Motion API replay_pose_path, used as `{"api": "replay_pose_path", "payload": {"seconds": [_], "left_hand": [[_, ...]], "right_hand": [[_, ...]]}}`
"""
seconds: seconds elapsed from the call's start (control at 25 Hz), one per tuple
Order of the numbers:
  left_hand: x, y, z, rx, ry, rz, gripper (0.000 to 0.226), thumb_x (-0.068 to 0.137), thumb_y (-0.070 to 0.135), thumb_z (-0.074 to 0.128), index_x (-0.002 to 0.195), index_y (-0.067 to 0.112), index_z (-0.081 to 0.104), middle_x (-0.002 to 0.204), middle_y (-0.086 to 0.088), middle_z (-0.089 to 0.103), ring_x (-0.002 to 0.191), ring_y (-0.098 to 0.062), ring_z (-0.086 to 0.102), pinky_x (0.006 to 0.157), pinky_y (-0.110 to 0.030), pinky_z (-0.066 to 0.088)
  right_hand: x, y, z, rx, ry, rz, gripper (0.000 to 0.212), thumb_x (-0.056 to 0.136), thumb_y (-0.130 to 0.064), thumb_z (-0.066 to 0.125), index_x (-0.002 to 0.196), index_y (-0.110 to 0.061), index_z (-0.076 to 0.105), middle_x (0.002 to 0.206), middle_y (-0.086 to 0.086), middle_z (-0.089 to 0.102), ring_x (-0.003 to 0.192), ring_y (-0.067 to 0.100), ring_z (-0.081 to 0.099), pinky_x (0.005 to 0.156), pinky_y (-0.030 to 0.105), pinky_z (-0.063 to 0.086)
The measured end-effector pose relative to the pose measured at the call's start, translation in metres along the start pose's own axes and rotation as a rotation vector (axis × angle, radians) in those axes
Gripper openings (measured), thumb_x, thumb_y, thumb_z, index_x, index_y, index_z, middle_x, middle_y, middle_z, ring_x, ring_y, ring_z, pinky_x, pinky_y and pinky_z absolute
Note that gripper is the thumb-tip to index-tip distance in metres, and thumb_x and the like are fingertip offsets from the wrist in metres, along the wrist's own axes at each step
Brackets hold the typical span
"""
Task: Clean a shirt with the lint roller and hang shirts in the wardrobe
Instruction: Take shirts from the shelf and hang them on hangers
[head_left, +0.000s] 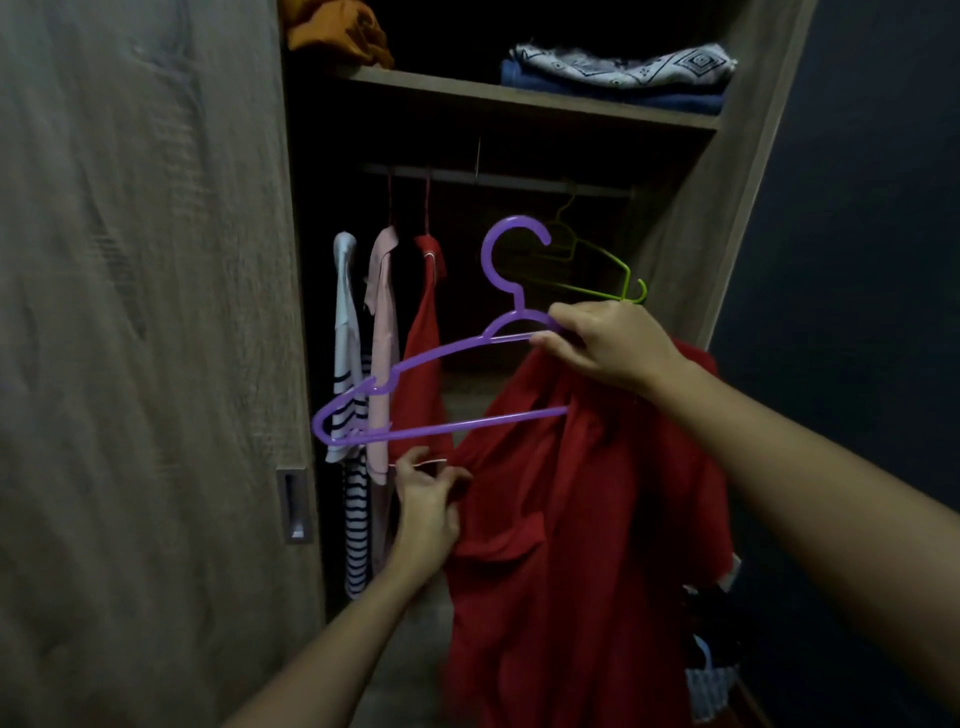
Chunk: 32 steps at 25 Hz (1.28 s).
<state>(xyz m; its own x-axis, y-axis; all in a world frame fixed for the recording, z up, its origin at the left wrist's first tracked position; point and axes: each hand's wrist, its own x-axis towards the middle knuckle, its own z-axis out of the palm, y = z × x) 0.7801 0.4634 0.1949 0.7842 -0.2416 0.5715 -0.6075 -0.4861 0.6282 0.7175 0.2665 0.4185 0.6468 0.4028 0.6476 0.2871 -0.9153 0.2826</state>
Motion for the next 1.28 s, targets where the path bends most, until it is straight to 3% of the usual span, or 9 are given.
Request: {"api": "replay_pose_path", "payload": {"seconds": [0.16,0.28,0.44,0.56,0.68,0.8,1.0,1.12,1.28], "left_hand": [[0.014,-0.050,-0.044,-0.015,-0.313,0.002,0.075,0.064,0.002,0.056,0.099,0.068,0.049,0.108,0.003,0.054,0.108,-0.012,0.051,0.101,-0.021,0.034],[0.039,-0.054,-0.073,0.077,-0.315,-0.077,0.068,0.061,-0.010,0.059,0.084,0.053,0.059,0.094,0.003,0.051,0.096,-0.016,0.054,0.089,-0.016,0.040],[0.059,0.020,-0.074,0.021,0.020,-0.013,0.036,0.063,-0.003,0.056,0.092,0.013,0.069,0.093,0.000,0.049,0.093,-0.025,0.058,0.081,-0.019,0.037],[0.050,0.043,-0.081,0.166,-0.106,0.277,0.044,0.077,0.038,0.056,0.119,0.023,0.059,0.108,0.005,0.053,0.100,-0.017,0.053,0.089,-0.028,0.043],[0.062,0.030,-0.112,0.394,0.186,0.209,0.060,0.078,0.063,0.045,0.129,0.032,0.047,0.125,0.003,0.054,0.106,-0.023,0.049,0.084,-0.041,0.041],[0.080,0.022,-0.132,0.385,0.021,0.258,0.053,0.081,0.071,0.031,0.117,0.037,0.051,0.102,-0.002,0.071,0.093,-0.028,0.065,0.077,-0.039,0.048],[0.094,0.013,-0.157,0.202,-0.004,0.161,0.054,0.072,0.069,0.046,0.112,0.037,0.060,0.095,0.006,0.074,0.091,-0.018,0.069,0.075,-0.036,0.052],[0.099,0.015,-0.166,0.180,0.003,0.122,0.049,0.072,0.067,0.049,0.113,0.041,0.060,0.100,0.011,0.074,0.096,-0.011,0.067,0.080,-0.038,0.053],[0.098,0.015,-0.172,-0.011,-0.118,0.103,0.027,0.087,0.030,0.063,0.095,0.055,0.065,0.088,0.034,0.068,0.086,0.015,0.060,0.083,-0.020,0.050]], "right_hand": [[-0.030,0.019,0.009,-0.074,-0.089,-0.077,0.044,0.085,-0.057,0.031,0.079,-0.019,0.051,0.072,0.009,0.068,0.061,0.032,0.067,0.047,0.037,0.049],[-0.042,0.019,0.027,-0.180,-0.280,-0.056,0.050,0.087,-0.061,0.025,0.096,-0.022,0.055,0.093,0.008,0.070,0.079,0.033,0.069,0.058,0.037,0.050],[-0.022,-0.011,0.052,-0.072,-0.333,0.236,0.041,0.091,-0.057,0.037,0.101,-0.022,0.056,0.099,0.008,0.068,0.095,0.034,0.063,0.070,0.037,0.046],[-0.016,-0.006,0.058,0.096,-0.225,0.312,0.039,0.087,-0.061,0.041,0.081,-0.024,0.054,0.076,0.002,0.064,0.083,0.032,0.064,0.065,0.035,0.042],[-0.021,0.005,0.055,0.319,-0.109,0.323,0.038,0.080,-0.065,0.046,0.074,-0.027,0.049,0.059,-0.006,0.051,0.060,0.020,0.054,0.058,0.031,0.039],[-0.018,0.001,0.053,0.430,-0.080,0.321,0.037,0.076,-0.066,0.051,0.090,-0.032,0.052,0.067,-0.006,0.058,0.057,0.012,0.052,0.059,0.034,0.044],[-0.028,0.016,0.052,0.288,-0.137,0.489,0.035,0.081,-0.063,0.049,0.101,-0.035,0.053,0.089,-0.007,0.067,0.081,0.009,0.057,0.071,0.032,0.042],[-0.039,0.031,0.058,0.593,-0.191,0.535,0.020,0.093,-0.042,0.046,0.099,-0.031,0.062,0.099,-0.006,0.069,0.100,0.012,0.062,0.090,0.036,0.046],[-0.049,0.039,0.060,0.743,-0.145,0.556,0.024,0.096,-0.021,0.048,0.098,-0.012,0.069,0.095,-0.003,0.069,0.095,0.007,0.059,0.088,0.028,0.043]]}}
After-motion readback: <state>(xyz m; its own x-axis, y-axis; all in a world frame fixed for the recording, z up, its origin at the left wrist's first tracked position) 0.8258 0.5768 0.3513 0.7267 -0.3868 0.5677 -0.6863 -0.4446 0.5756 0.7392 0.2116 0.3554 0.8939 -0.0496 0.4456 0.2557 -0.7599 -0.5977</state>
